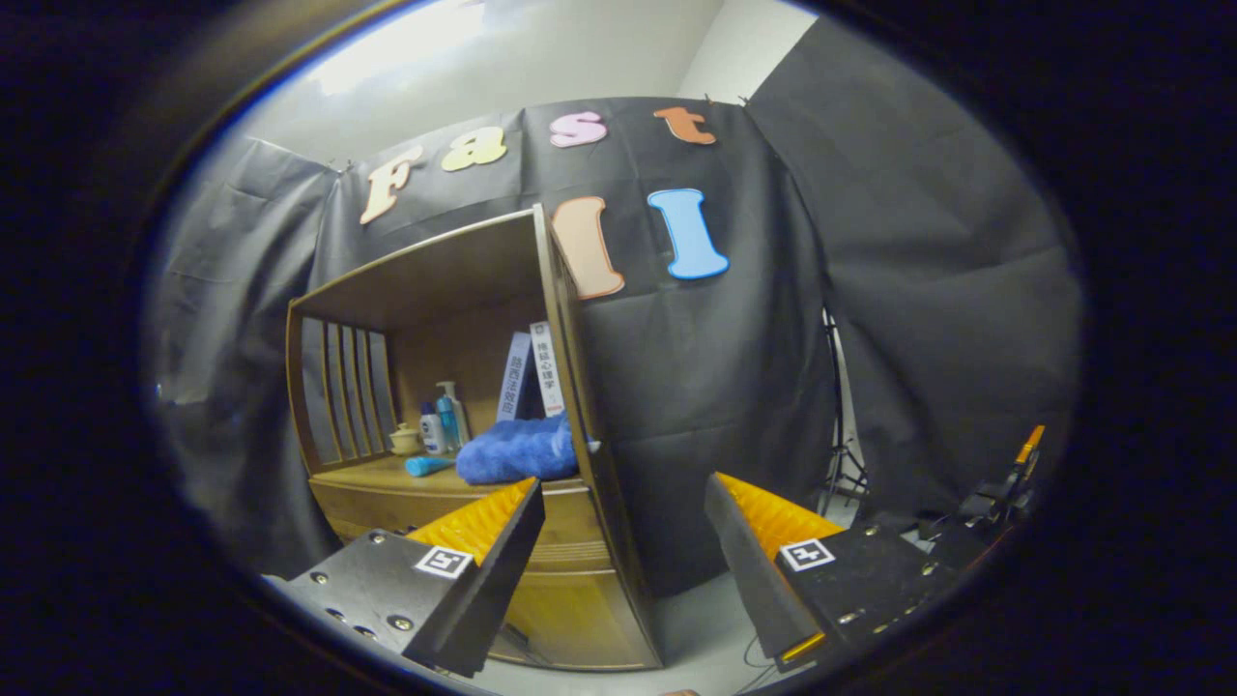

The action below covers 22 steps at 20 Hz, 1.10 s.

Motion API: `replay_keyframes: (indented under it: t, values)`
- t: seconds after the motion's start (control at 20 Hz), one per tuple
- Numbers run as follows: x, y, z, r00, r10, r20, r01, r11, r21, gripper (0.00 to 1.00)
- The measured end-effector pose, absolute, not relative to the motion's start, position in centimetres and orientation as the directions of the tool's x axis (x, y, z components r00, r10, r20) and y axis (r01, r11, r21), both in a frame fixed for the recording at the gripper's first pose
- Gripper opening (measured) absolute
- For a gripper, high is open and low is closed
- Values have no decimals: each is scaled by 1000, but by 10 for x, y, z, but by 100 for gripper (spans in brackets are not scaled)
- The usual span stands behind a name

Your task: Pull open the drawer, take out the items inside it, and place them on the countertop above the cabinet.

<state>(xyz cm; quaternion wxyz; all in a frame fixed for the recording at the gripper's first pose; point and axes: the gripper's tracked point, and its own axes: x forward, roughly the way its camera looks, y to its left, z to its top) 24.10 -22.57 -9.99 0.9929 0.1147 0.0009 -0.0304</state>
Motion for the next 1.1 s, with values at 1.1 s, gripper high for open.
replay_keyframes:
  t: [1.1]
  values:
    - [198, -204, -145, 992, -22, -122, 36, 993, 115, 100]
